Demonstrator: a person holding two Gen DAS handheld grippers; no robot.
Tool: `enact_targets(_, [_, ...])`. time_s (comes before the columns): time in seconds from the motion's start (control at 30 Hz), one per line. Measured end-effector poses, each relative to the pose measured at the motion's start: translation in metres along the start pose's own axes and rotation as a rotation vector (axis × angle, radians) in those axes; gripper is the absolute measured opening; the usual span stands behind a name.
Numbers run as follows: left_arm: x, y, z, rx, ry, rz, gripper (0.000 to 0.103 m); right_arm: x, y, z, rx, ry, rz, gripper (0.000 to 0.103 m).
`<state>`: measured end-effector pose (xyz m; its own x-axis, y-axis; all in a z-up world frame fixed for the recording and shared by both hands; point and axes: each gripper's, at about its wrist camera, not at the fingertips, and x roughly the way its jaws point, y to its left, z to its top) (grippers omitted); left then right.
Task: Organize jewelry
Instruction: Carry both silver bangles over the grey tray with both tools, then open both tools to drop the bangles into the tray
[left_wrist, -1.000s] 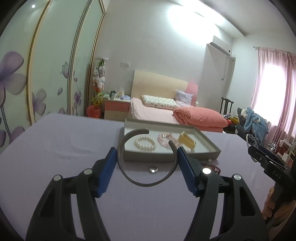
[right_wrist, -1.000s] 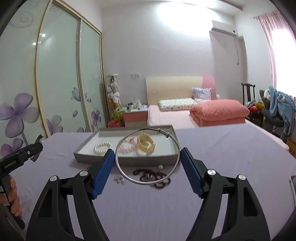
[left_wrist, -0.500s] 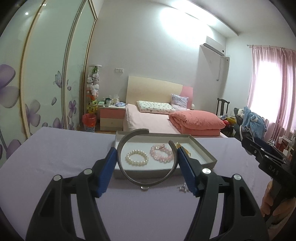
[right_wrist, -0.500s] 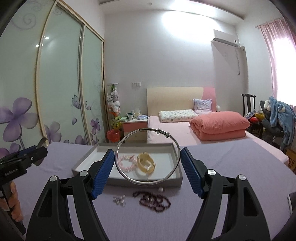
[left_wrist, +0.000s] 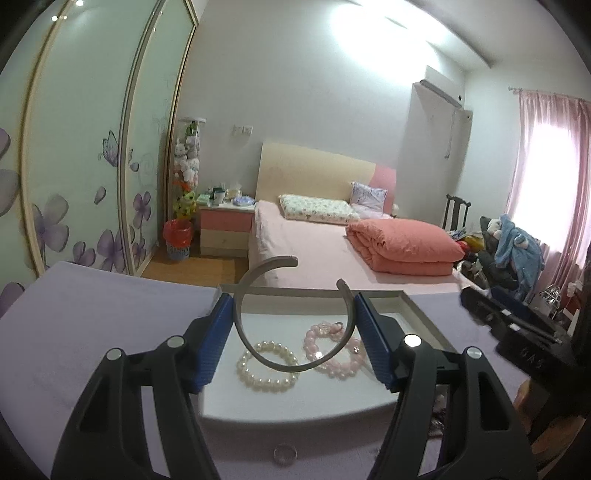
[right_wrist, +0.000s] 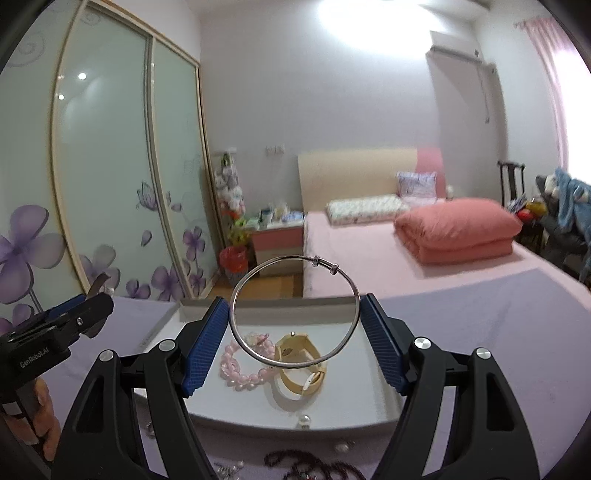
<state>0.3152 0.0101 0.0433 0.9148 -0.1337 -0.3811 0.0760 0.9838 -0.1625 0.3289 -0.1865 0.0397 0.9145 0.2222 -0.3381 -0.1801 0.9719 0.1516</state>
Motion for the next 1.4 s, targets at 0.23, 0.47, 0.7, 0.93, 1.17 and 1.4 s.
enact_targets(0.23, [0.046, 0.007, -0.006, -0.029, 0.072, -0.006, 0.065, 0.051, -0.012, -0.014, 0.039, 0.139, 0.006, 0.074])
enact_targets(0.47, [0.07, 0.009, -0.014, -0.03, 0.116, -0.001, 0.065, 0.05, -0.017, -0.019, 0.067, 0.174, 0.023, 0.083])
enact_targets(0.7, [0.087, 0.002, -0.015, -0.021, 0.141, 0.005, 0.065, 0.047, -0.027, -0.012, 0.106, 0.158, 0.032, 0.083])
enact_targets(0.93, [0.1, 0.01, -0.02, -0.053, 0.163, 0.011, 0.067, 0.051, -0.03, -0.01, 0.108, 0.159, 0.029, 0.083])
enact_targets(1.17, [0.098, 0.014, -0.02, -0.065, 0.149, 0.004, 0.067, 0.057, -0.025, -0.01, 0.083, 0.166, 0.024, 0.083])
enact_targets(1.4, [0.098, 0.017, -0.022, -0.073, 0.152, 0.01, 0.067, 0.059, -0.021, -0.011, 0.061, 0.165, 0.019, 0.083])
